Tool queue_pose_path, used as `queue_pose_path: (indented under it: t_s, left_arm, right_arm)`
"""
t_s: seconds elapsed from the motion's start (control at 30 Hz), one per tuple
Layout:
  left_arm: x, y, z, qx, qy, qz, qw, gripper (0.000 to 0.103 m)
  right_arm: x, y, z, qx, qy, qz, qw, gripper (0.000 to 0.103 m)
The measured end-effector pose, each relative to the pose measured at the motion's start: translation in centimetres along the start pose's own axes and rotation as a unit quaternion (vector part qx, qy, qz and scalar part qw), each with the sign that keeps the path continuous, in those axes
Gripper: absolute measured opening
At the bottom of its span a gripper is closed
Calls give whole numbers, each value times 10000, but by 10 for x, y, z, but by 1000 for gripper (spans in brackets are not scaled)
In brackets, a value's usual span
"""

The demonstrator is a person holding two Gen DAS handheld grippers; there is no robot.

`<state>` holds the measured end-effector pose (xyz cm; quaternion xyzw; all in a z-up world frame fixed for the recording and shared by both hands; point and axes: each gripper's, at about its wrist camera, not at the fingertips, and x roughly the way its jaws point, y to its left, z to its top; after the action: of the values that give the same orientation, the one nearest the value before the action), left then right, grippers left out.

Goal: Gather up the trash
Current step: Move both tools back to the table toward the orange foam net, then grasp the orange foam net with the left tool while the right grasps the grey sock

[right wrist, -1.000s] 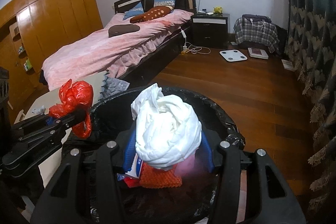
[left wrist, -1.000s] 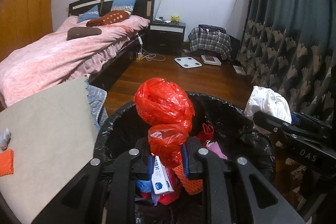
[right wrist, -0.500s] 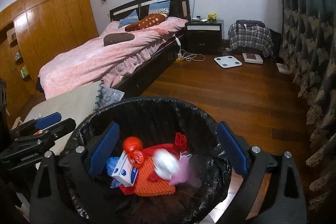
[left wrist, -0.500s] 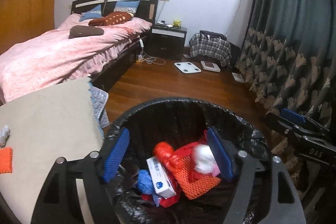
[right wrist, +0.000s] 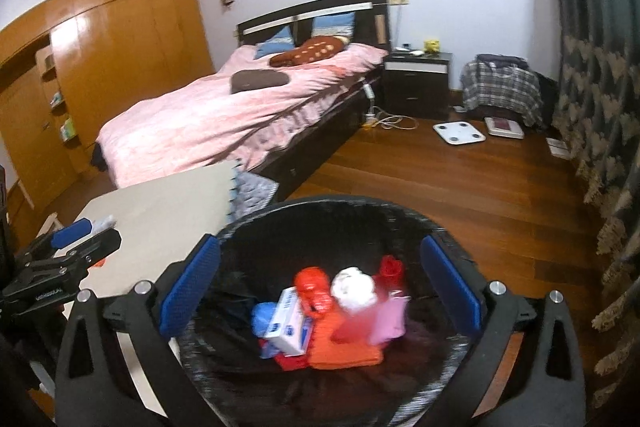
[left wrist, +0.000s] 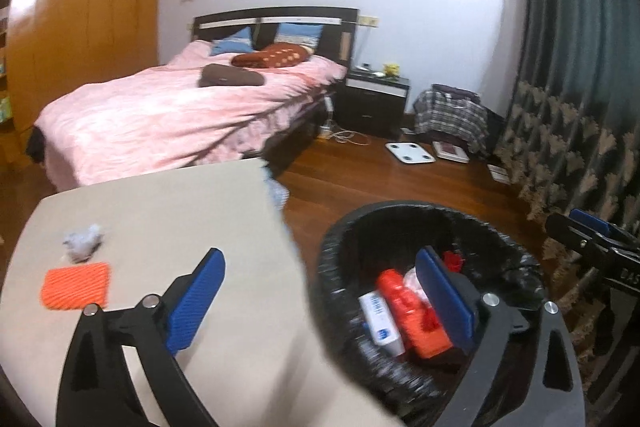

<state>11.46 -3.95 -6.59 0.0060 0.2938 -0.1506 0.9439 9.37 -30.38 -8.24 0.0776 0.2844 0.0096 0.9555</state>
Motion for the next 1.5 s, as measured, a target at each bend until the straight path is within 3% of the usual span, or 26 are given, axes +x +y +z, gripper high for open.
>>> queue_pose_path:
  t_s: [0.4, 0.53, 0.77, 1.07, 1.5]
  left_arm:
    - [-32, 100, -29, -273, -82, 1164, 9928, 94]
    - [-31, 147, -37, -447, -8, 1625, 9857, 94]
    - [-13, 225, -50, -900, 210, 2117, 9730, 94]
    - [27, 270, -61, -1128, 584, 2180, 9677, 94]
    - [67, 294, -82, -1525, 1241, 1877, 9624, 94]
  right_arm:
    - [38, 116, 3, -623, 228, 733, 9951, 98]
    - [58, 156, 4, -789, 341, 961, 9917, 98]
    - [97, 214, 1, -1030, 516, 1220, 9858, 98]
    - [154, 257, -6, -1149, 786, 1226, 9826, 98]
    - [195, 273, -19, -1203, 1042, 1165, 9804, 98]
